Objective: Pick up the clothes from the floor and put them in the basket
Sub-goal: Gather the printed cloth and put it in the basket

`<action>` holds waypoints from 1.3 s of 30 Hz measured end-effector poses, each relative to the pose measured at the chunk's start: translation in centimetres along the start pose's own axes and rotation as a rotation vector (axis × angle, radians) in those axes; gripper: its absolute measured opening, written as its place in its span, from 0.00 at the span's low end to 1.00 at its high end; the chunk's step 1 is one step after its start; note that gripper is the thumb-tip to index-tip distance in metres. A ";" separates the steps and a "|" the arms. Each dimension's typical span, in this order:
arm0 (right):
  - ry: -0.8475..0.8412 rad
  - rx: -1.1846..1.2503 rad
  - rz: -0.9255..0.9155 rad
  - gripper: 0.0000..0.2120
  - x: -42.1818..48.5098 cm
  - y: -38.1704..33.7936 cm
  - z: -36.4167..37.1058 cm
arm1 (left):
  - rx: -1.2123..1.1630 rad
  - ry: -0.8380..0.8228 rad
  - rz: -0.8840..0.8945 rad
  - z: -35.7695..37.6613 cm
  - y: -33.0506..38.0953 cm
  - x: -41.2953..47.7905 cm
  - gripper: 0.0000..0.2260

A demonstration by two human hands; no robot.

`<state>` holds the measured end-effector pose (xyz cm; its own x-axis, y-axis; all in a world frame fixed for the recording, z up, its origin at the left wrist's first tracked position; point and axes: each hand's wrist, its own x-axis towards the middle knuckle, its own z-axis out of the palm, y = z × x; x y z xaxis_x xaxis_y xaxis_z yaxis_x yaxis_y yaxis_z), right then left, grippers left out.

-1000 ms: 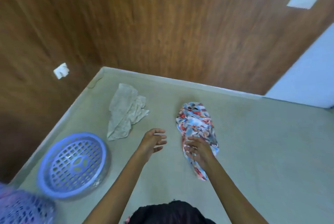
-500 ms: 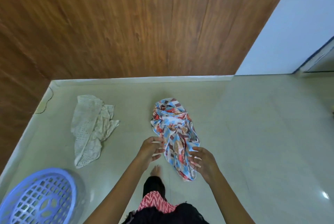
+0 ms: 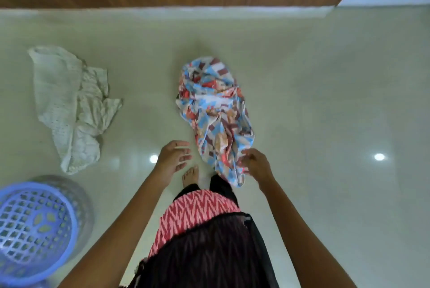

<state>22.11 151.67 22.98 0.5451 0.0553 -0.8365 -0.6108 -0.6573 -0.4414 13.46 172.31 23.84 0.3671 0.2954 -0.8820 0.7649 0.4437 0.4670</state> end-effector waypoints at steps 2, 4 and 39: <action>-0.029 -0.127 0.019 0.09 6.7 0.9 1.9 | 0.074 0.014 -0.047 1.0 -1.3 5.9 0.11; -0.077 -0.242 0.014 0.16 11.8 1.5 3.3 | 0.121 0.021 -0.073 1.6 -2.3 10.3 0.11; -0.769 -0.370 -0.527 0.10 -12.2 -5.4 7.3 | 0.032 0.235 -0.047 -4.5 -1.5 -8.2 0.03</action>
<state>14.55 160.08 33.22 0.0953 0.7919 -0.6032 -0.1100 -0.5938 -0.7970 6.93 173.09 30.67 0.2003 0.4657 -0.8620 0.7958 0.4359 0.4204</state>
